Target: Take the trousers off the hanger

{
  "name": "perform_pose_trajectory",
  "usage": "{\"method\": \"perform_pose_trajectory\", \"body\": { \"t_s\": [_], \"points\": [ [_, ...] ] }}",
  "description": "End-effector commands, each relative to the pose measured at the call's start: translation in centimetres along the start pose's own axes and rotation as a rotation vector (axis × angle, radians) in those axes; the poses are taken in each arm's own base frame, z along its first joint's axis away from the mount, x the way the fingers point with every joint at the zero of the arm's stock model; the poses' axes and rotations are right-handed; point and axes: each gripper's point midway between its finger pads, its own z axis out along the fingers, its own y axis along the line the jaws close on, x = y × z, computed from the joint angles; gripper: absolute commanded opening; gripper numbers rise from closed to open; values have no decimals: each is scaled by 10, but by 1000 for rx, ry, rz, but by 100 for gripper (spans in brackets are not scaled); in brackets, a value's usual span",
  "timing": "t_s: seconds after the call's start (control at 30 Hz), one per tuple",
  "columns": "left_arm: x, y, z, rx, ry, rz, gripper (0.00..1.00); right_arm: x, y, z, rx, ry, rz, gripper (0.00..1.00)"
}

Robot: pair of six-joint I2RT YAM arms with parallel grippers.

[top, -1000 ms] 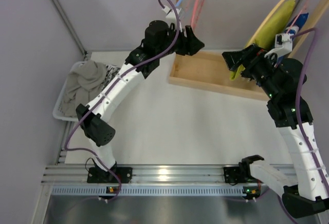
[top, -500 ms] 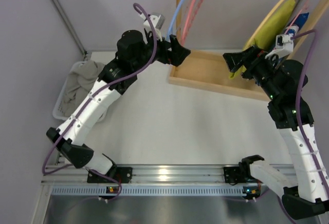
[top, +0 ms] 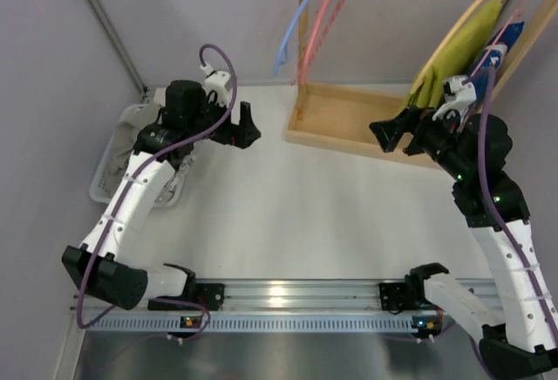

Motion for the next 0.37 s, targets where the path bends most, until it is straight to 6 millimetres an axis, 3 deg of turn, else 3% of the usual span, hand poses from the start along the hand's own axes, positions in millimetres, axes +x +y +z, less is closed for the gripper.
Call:
{"method": "perform_pose_trajectory", "body": {
  "t_s": [0.0,0.1,0.13,0.33],
  "points": [
    [38,31,-23,-149,88,-4,98,27,-1,-14,-54,77,-123,100],
    [43,47,-36,-235,74,-5,98,55,-7,-19,-70,135,-150,99],
    [43,54,-40,-273,71,-8,98,59,-8,-20,-74,144,-149,99],
    [44,56,-43,-274,80,-20,98,70,-9,-29,-90,152,-184,100]
  ]
}}
